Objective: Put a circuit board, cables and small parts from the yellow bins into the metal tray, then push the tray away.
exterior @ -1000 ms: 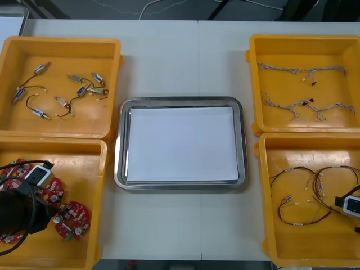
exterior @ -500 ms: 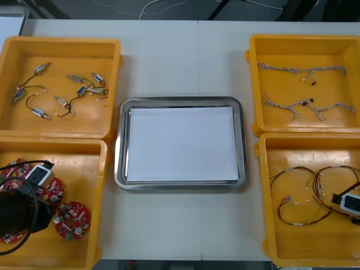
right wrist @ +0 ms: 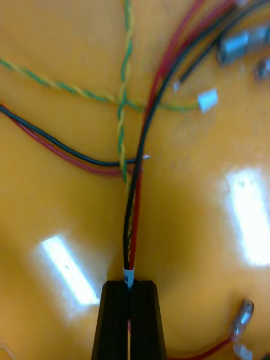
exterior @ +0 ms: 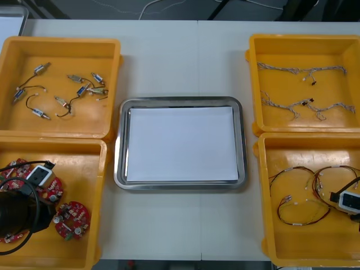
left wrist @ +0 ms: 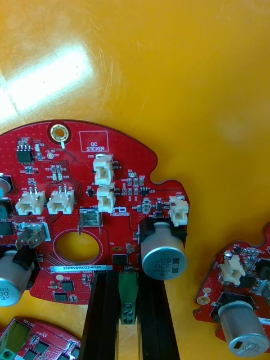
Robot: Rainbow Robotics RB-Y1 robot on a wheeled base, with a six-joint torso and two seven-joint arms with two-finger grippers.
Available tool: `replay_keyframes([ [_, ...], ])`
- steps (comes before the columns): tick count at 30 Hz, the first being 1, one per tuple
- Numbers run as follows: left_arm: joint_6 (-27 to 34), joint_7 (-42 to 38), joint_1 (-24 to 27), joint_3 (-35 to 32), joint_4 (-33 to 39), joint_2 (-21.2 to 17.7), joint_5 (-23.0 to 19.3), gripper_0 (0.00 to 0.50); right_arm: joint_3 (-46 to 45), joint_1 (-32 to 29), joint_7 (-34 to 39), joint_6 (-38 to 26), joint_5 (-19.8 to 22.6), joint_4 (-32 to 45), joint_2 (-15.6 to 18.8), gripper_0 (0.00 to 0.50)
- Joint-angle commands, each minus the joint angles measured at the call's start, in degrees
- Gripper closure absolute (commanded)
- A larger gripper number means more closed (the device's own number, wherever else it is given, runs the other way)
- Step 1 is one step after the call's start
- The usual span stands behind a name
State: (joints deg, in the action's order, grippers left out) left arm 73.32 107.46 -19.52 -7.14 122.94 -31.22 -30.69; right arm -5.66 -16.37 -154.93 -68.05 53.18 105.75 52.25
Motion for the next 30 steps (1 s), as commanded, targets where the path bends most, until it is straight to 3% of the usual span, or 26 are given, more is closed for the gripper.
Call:
replay_keyframes([
  [1,-0.6,-5.1,0.7,0.5,0.2,1.0,-0.4,0.500,-3.7,2.8,-0.1,-5.6,3.7,3.1,0.8,0.500],
  [6,2.4,-5.7,1.3,-1.3,3.0,0.9,-2.8,0.500,-7.8,3.8,-0.1,-11.9,8.4,5.5,0.8,0.500],
  [10,8.5,-5.8,3.0,-4.3,6.4,0.5,-6.2,0.500,-12.1,3.8,-0.1,-16.2,14.9,6.7,0.8,0.500],
  [14,13.5,-5.8,4.3,-7.6,10.1,-1.0,-9.7,0.500,-16.3,3.8,-0.1,-20.3,17.8,8.8,0.8,0.500],
  [21,21.9,-7.2,7.3,-13.4,14.4,-3.7,-15.4,0.500,-22.5,4.0,-0.1,-24.7,18.2,13.0,0.8,0.500],
  [30,35.7,-19.7,14.3,-13.3,22.2,-7.7,-15.7,0.500,-24.7,8.1,19.4,-31.5,17.2,16.9,0.8,0.500],
])
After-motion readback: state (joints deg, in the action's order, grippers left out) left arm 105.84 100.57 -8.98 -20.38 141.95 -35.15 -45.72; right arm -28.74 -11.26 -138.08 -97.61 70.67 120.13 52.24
